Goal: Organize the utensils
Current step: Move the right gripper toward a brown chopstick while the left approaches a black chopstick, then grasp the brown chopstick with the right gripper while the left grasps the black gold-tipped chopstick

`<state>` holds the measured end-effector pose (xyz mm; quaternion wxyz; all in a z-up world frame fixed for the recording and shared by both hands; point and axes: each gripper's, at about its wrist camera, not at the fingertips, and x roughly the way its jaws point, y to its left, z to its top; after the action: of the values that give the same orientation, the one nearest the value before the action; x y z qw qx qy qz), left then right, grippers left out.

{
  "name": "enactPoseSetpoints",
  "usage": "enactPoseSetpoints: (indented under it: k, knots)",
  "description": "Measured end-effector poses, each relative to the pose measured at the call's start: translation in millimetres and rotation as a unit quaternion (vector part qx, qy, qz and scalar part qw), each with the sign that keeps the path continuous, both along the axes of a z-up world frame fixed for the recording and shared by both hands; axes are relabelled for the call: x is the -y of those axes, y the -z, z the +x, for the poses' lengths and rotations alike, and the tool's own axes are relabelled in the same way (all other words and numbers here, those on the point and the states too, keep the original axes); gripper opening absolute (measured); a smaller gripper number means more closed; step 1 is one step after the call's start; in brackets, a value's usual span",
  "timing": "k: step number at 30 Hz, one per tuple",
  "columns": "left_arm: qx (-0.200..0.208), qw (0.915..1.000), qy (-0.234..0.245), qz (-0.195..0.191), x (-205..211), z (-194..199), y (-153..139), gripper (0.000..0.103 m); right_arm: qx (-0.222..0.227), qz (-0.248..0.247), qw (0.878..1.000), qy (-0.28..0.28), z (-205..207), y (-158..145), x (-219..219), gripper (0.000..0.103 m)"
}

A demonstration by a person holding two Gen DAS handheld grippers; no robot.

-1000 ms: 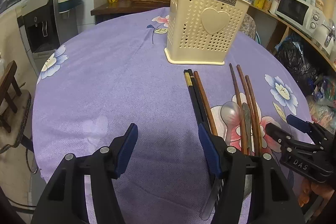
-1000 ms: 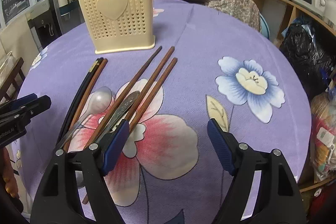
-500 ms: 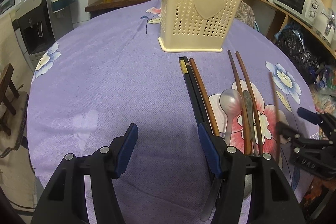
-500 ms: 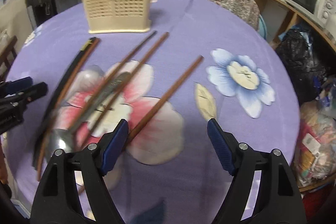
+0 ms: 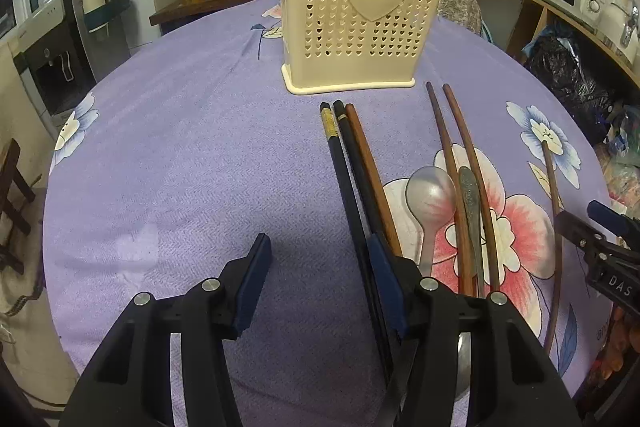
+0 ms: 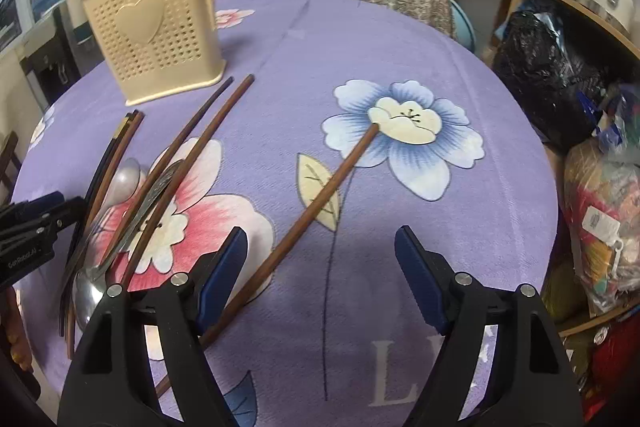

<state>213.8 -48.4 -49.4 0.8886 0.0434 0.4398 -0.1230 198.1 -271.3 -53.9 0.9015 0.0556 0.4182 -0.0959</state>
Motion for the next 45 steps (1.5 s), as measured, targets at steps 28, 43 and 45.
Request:
enactPoseSetpoints:
  k: [28, 43, 45]
  knots:
    - [-0.018, 0.9992, -0.025, 0.024, -8.9, 82.3, -5.0, 0.046, -0.03, 0.031, 0.999, 0.019, 77.5, 3.3, 12.0, 0.038]
    - [-0.013, 0.9989, -0.019, 0.04, 11.1, 88.7, -6.0, 0.008, -0.026, 0.025, 0.999, 0.002, 93.1, 2.6, -3.0, 0.011]
    - [-0.012, 0.999, -0.021, 0.037, 10.8, 88.5, -5.8, 0.008, -0.025, 0.023, 0.999, -0.001, 93.1, 2.4, -2.8, 0.011]
